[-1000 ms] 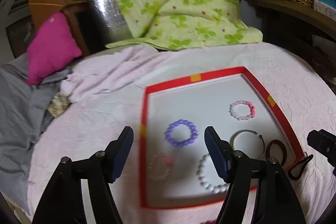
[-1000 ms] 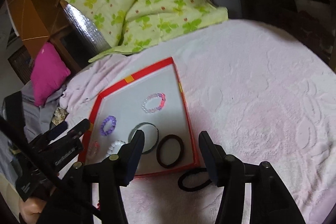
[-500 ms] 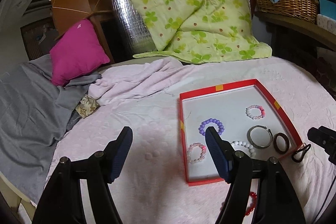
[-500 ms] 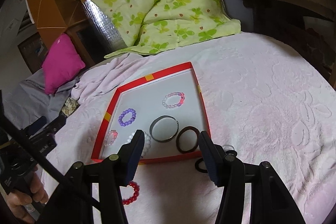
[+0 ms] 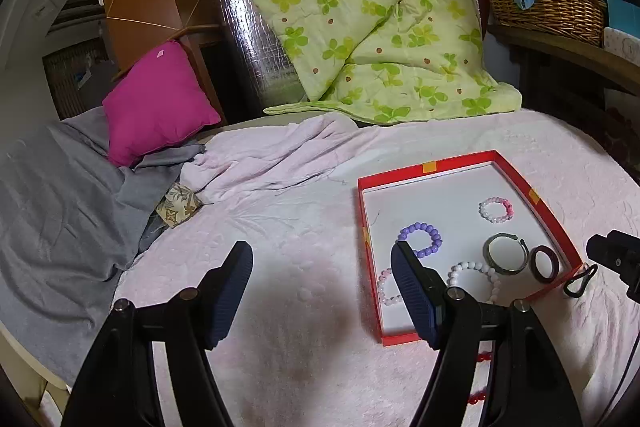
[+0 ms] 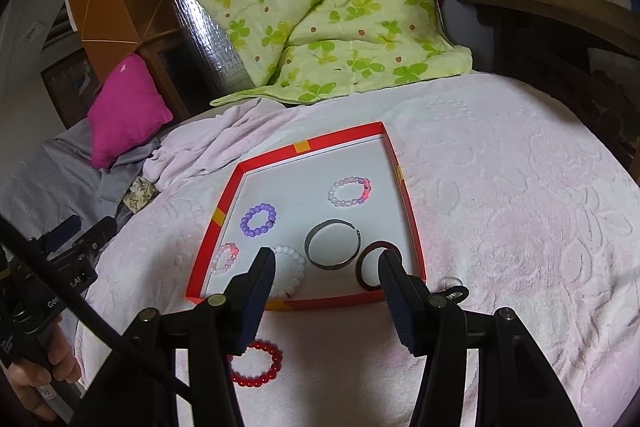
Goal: Organize jewelry
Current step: 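Withdraw both open tools from the red tray, then grasp the red bead bracelet with the left tool while the right tool grasps the black hair clip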
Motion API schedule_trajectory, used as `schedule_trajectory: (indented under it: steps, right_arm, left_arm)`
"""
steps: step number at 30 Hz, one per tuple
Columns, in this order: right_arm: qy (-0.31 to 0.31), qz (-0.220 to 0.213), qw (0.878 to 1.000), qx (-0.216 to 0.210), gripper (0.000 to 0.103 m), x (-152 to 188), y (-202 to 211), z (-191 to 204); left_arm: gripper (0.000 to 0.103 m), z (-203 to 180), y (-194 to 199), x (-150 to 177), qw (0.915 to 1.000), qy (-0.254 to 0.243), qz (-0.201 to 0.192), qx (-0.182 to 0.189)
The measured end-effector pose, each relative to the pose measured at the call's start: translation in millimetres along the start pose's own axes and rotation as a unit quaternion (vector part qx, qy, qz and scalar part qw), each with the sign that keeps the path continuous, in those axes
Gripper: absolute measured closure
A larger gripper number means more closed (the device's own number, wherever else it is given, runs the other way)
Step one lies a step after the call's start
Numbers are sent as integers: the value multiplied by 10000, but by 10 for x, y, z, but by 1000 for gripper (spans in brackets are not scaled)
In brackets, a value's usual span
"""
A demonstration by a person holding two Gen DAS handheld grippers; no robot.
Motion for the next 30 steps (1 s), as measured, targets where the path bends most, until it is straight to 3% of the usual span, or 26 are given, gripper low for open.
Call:
schedule_trajectory:
  steps: [7, 14, 21, 26, 30]
  right_arm:
    - [-1, -2, 10000, 18, 46, -3, 48, -56]
    - [-372, 89, 9993, 37, 46, 13, 201, -449]
    - [-1023, 351, 9938, 253, 46, 107, 249, -957]
    - [-1510, 606, 9867, 61, 46, 211, 81, -1156]
    - [-1644, 654, 9842, 72, 50, 261, -71, -1237]
  left_arm:
    - [31, -71, -12, 99, 9998, -119, 136, 83]
    - [31, -164, -65, 504, 9954, -105, 826, 470]
    - [31, -278, -106, 1022, 9825, 101, 1684, 794]
    - [31, -334, -190, 1080, 9795, 125, 1769, 951]
    - [31, -374, -281, 1083, 9729, 246, 1821, 1404]
Point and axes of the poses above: each gripper's, at about its wrist camera, not at the fingertips, and y roughly against the way its jaws point, z to its left, x to its underside, the point moved 4 cm from there along -y, roughly the way its jaws point, and after that the axes turned 6 degrees about -x, right-handed, at the moved point
